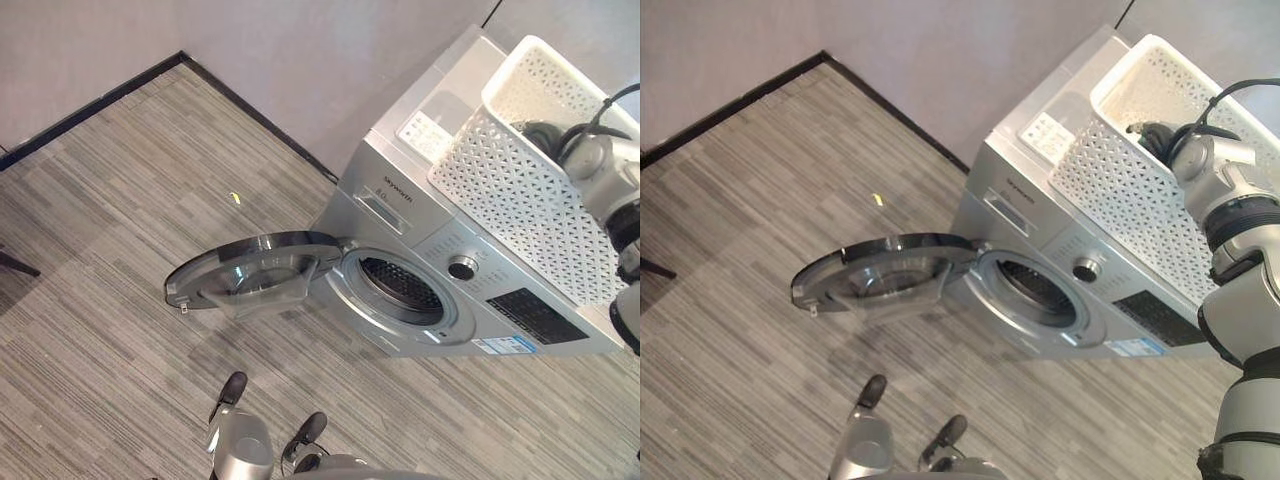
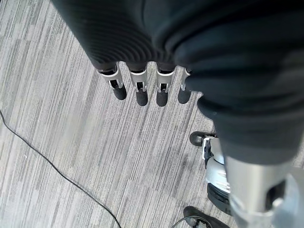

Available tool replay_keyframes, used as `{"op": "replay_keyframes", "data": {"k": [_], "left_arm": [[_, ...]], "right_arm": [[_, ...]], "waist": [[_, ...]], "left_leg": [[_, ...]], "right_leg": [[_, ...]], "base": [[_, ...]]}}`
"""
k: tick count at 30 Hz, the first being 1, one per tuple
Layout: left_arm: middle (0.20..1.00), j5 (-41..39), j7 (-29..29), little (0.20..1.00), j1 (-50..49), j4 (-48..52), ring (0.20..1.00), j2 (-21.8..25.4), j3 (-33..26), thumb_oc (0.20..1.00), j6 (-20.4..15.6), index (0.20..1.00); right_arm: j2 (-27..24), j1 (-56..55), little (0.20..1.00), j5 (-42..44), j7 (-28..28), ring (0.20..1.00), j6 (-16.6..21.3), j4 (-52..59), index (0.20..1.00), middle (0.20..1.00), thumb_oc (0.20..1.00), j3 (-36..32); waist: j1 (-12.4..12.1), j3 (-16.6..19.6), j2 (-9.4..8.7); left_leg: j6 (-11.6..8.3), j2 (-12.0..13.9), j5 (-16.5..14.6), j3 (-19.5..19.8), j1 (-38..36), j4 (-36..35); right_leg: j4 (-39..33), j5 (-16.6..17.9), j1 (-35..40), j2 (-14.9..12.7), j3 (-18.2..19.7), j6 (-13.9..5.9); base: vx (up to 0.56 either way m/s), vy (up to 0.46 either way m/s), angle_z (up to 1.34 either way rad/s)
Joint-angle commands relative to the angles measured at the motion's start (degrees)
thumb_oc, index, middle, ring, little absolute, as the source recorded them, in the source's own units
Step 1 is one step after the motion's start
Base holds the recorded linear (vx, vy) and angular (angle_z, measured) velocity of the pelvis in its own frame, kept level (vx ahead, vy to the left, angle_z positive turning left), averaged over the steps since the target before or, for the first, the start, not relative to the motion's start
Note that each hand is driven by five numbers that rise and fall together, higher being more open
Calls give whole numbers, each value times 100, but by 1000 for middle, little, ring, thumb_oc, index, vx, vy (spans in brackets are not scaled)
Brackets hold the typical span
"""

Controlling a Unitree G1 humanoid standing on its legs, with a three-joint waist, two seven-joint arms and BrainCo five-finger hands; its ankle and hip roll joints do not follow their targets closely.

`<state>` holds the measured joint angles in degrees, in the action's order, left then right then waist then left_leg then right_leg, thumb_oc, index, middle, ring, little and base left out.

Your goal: Grab the laundry basket,head to the washer,open it,put in the laundry and shut it.

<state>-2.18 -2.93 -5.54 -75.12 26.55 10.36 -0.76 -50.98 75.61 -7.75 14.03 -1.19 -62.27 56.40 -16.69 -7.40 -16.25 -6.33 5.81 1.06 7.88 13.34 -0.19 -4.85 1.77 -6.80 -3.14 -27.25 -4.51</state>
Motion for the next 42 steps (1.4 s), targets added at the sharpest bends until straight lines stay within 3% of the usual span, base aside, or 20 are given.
{"op": "replay_keyframes", "data": {"k": [1,7,8,9,10,11,22,26,37,42], "left_arm": [[1000,-5,40,1000,59,-149,1000,214,16,1000,76,1000],[1000,-46,76,1000,138,-171,1000,208,2,1000,93,1000],[1000,-63,86,1000,149,-170,1000,211,3,1000,95,1000],[1000,-78,88,1000,152,-167,1000,209,6,1000,100,1000],[1000,-111,103,1000,188,-155,1000,202,29,1000,109,1000],[1000,-121,109,1000,195,-147,1000,201,29,1000,109,1000],[1000,-254,216,1000,345,-175,1000,205,45,1000,90,1000],[1000,-264,288,1000,416,-154,1000,182,43,1000,91,1000],[1000,-21,417,1000,431,-128,1000,59,-52,1000,34,1000],[1000,144,533,1000,399,-27,1000,-84,-55,1000,-35,1000]], "right_arm": [[364,162,1000,-312,-25,1000,-61,-342,1000,1000,1000,211],[530,277,1000,-606,-45,1000,-143,-176,1000,1000,1000,314],[571,303,771,-636,-46,771,-150,-182,771,771,771,334],[616,349,639,-688,-40,639,-161,-190,639,639,639,363],[673,399,238,-730,-36,238,-166,-196,238,238,238,395],[685,404,200,-734,-38,200,-166,-188,200,200,200,396],[731,625,200,-771,-106,200,-237,-46,200,200,200,439],[671,701,200,-884,-362,200,-209,76,200,200,200,305],[-256,438,200,-1191,-1116,200,-134,1469,200,200,200,-614],[-636,59,200,-1503,-1717,200,-149,1953,200,200,200,-1494]], "waist": [[-177,-186,-212],[-178,-262,-248],[-177,-273,-250],[-170,-286,-252],[-162,-306,-251],[-156,-313,-249],[-36,-399,-177],[22,-377,-131],[230,101,159],[290,418,377]], "left_leg": [[238,93,460,218,229,-460],[245,89,486,258,303,-461],[245,89,487,259,311,-460],[247,86,487,257,321,-458],[250,80,493,254,348,-458],[251,74,498,244,360,-457],[269,64,510,152,408,-439],[270,58,506,108,403,-442],[279,17,350,-62,34,-465],[296,-42,283,-135,-258,-481]], "right_leg": [[-15,349,35,-422,406,-558],[-15,366,-24,-407,404,-549],[-15,369,-31,-409,410,-548],[-15,376,-41,-412,410,-546],[-15,391,-75,-414,429,-540],[-15,396,-85,-412,435,-536],[-15,455,-191,-433,562,-532],[-15,461,-220,-435,599,-535],[-15,397,36,-532,684,-561],[-15,340,280,-615,678,-583]], "base": [[0,0,0],[-4,-3,1],[0,0,0],[-31,0,-2],[-32,-1,-2],[-36,0,-3],[-5,1,-3],[-11,1,-9],[29,10,-2],[37,14,-4]]}}
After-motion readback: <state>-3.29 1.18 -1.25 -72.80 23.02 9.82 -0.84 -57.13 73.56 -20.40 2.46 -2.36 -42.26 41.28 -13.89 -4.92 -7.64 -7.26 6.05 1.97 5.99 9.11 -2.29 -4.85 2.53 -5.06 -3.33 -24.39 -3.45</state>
